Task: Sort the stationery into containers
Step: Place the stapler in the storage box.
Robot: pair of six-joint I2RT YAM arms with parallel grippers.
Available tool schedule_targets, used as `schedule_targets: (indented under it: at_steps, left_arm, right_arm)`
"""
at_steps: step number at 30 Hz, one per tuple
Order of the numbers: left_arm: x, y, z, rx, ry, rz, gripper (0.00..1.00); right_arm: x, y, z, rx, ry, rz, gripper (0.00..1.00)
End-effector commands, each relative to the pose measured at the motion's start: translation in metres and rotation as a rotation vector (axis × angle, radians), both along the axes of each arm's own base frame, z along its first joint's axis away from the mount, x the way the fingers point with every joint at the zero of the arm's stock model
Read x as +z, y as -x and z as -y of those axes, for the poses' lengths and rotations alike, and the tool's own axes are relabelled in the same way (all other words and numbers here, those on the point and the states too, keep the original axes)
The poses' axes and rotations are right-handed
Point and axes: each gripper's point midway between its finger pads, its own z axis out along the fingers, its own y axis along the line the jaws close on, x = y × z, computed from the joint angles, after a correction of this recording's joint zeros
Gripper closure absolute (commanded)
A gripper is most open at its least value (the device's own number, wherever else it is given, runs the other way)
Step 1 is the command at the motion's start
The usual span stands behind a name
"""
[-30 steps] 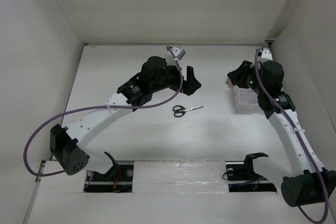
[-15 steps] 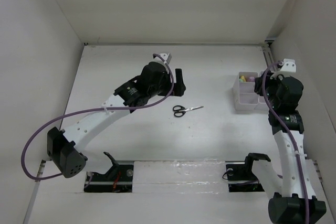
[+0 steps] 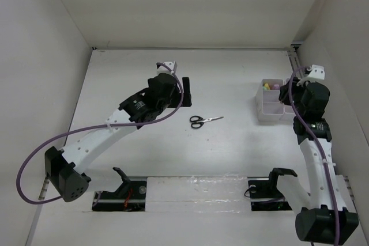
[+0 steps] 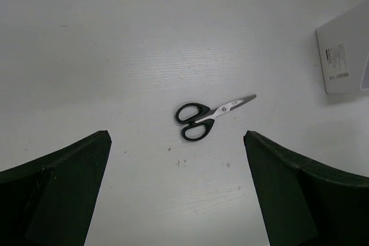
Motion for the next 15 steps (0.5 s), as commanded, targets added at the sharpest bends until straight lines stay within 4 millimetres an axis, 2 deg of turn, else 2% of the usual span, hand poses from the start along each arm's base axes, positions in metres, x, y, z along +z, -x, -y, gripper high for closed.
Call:
schedule_targets:
  at_steps: [1,5,6,9,10,12,14,15]
  left_arm:
    - [0.020,-0.005,-0.026,0.126,-0.012,0.052,0.00]
    - [0.021,0.002,-0.036,0.185,0.021,0.036,0.00]
    - [0.010,0.005,-0.042,0.194,-0.002,0.025,0.00]
    - [0.014,0.010,-0.046,0.199,0.059,0.066,0.00]
    - [0.008,0.010,-0.047,0.199,0.066,0.072,0.00]
    - [0.012,0.014,-0.049,0.185,0.087,0.095,0.00]
    - [0.009,0.015,-0.053,0.186,0.061,0.092,0.00]
    - [0.016,0.015,-0.059,0.210,0.058,0.109,0.00]
  right_arm:
    - [0.029,0.001,0.008,-0.054,-0.009,0.088,1.00]
    - [0.031,0.010,0.014,-0.111,-0.040,0.092,1.00]
    - [0.031,0.012,0.014,-0.112,-0.040,0.091,1.00]
    - [0.034,0.017,0.015,-0.139,-0.067,0.111,1.00]
    - [0.029,0.017,0.015,-0.140,-0.068,0.102,1.00]
    - [0.030,0.020,0.016,-0.153,-0.077,0.104,1.00]
    - [0.020,0.019,0.018,-0.165,-0.085,0.076,1.00]
    - [0.020,0.018,0.018,-0.167,-0.094,0.077,1.00]
